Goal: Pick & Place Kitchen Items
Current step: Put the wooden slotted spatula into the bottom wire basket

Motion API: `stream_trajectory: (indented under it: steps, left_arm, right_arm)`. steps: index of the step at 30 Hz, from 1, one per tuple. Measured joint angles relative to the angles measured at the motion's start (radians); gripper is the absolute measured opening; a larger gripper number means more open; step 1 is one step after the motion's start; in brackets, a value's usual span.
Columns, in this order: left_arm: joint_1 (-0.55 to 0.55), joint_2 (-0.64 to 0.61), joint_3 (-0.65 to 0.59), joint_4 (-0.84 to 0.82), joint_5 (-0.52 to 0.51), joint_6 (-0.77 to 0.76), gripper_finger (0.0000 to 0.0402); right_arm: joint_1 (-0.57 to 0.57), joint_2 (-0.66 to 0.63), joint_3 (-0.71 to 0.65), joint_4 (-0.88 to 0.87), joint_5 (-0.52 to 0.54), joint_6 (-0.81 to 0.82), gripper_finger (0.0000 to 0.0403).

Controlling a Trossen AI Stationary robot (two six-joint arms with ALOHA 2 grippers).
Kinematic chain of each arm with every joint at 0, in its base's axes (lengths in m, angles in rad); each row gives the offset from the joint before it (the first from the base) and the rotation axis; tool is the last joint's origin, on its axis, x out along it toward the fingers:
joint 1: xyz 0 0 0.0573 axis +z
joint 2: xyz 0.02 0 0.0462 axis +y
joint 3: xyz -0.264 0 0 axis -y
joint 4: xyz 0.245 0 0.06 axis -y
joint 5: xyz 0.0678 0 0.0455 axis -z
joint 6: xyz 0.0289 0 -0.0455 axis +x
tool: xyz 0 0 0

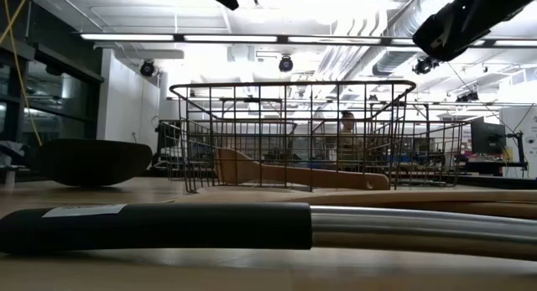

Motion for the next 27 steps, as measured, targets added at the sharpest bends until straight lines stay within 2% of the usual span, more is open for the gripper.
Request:
stream_trajectory:
  steps: [6,11,18,27]
  left_arm:
    - [0.0,0.0,0.0,0.0,0.0,0.0,0.0244]
    - [0.0,0.0,0.0,0.0,0.0,0.0,0.0244]
    - [0.0,0.0,0.0,0.001,0.001,0.0,0.0244]
    - [0.0,0.0,0.0,0.002,0.003,-0.003,0.0244]
  right_arm:
    - [0.134,0.088,-0.027,0.06,0.103,0.029,0.0098]
    - [0.204,0.19,-0.027,0.064,0.12,0.098,0.0122]
    - [0.264,0.358,-0.027,0.124,0.178,0.125,0.0177]
    - [0.275,0.521,-0.027,0.265,0.237,0.134,0.0178]
